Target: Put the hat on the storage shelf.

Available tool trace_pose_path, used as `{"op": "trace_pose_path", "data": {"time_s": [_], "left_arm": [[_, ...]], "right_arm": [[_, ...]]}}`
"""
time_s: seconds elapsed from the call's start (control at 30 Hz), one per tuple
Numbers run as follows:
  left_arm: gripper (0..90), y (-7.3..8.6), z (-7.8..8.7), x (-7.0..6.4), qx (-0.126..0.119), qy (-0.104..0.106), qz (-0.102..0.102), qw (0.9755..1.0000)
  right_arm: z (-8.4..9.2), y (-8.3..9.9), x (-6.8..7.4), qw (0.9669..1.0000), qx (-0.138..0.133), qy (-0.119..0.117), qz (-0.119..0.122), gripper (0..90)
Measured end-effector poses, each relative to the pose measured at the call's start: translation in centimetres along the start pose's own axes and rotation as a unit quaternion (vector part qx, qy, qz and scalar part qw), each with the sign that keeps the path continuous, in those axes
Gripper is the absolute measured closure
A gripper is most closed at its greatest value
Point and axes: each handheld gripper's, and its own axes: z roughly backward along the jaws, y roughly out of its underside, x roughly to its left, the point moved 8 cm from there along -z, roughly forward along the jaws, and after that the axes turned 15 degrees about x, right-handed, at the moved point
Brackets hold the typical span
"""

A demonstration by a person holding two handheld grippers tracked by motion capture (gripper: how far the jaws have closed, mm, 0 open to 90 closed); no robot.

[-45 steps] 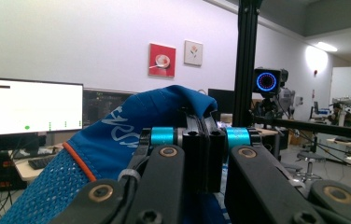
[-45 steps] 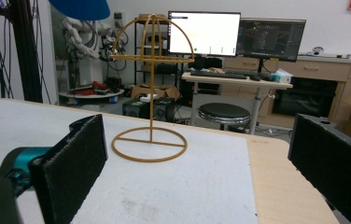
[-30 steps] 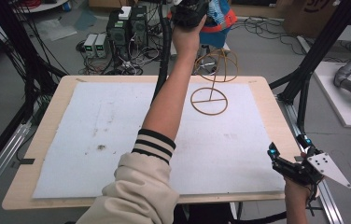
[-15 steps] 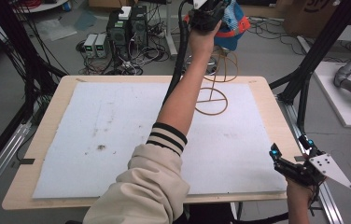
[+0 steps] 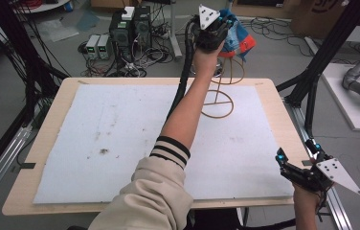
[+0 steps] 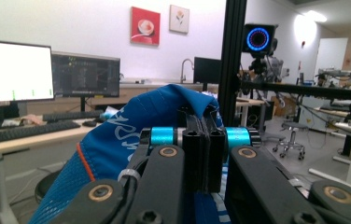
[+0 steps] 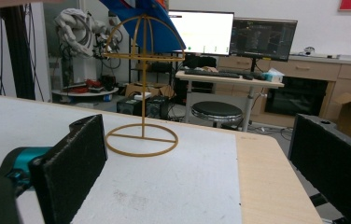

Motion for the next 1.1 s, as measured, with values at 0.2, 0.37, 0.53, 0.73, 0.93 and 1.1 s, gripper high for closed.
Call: {"op": "trace_pose_path", "data": {"time_s": [0.2, 0.37, 0.53, 0.73, 0.93, 1.1], "left_arm": [[89.1, 1.9, -0.1, 0.3, 0.005, 0.001, 0.008, 1.0000], [89.0, 3.3, -0.3, 0.6, 0.010, 0.001, 0.016, 0.9998], [89.0, 4.5, -0.4, 0.6, 0.017, 0.002, 0.015, 0.9997], [89.0, 6.2, -0.6, 1.0, 0.028, -0.001, 0.019, 0.9994], [88.7, 7.4, -0.8, 1.0, 0.039, -0.002, 0.018, 0.9991], [84.5, 8.2, -0.8, 1.0, 0.045, 0.000, 0.021, 0.9988]], "right_arm": [[-0.1, -0.1, 0.3, 1.0000, -0.002, -0.003, 0.004, 4.3], [0.0, -0.2, 0.4, 1.0000, -0.003, -0.003, 0.008, 4.3], [-0.1, -0.1, 0.5, 1.0000, -0.002, -0.005, 0.007, 4.3], [-0.1, -0.2, 0.7, 0.9999, -0.005, -0.008, 0.010, 4.3], [-0.2, -0.2, 0.9, 0.9999, -0.003, -0.009, 0.014, 4.3], [-0.2, -0.3, 1.0, 0.9998, -0.003, -0.010, 0.015, 4.3]]}}
